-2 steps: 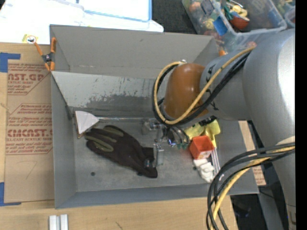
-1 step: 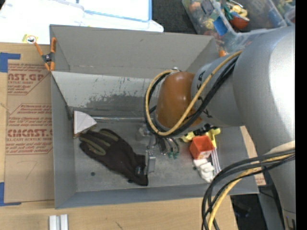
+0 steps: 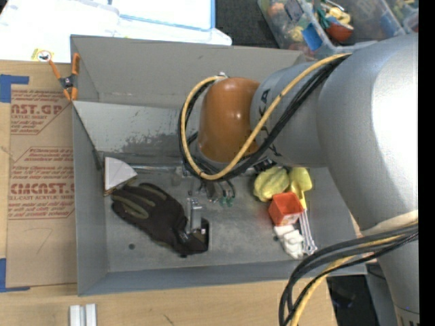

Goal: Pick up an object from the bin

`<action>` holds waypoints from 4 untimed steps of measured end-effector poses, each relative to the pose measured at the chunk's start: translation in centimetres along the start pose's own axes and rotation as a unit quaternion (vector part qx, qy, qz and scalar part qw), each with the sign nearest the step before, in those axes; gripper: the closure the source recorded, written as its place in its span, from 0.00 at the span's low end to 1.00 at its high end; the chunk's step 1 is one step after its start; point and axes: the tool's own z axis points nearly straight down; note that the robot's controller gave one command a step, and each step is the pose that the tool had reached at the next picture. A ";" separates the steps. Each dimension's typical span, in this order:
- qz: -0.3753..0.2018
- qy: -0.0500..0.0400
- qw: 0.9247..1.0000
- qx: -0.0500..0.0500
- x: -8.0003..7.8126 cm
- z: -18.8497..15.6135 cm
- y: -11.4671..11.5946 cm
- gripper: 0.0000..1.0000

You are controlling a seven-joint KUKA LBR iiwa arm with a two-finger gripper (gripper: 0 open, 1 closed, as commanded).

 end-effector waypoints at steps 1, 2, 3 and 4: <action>0.117 -0.004 0.993 0.001 3.1 3.2 1.1 0.00; 0.143 0.000 0.990 -0.001 2.8 3.0 -0.6 1.00; 0.143 0.000 0.990 -0.001 2.8 3.0 -0.6 1.00; 0.144 0.002 0.990 0.000 3.0 2.6 -0.6 1.00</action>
Offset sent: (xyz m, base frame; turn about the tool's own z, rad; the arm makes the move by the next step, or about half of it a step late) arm -0.0282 -0.0098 -0.0306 0.2902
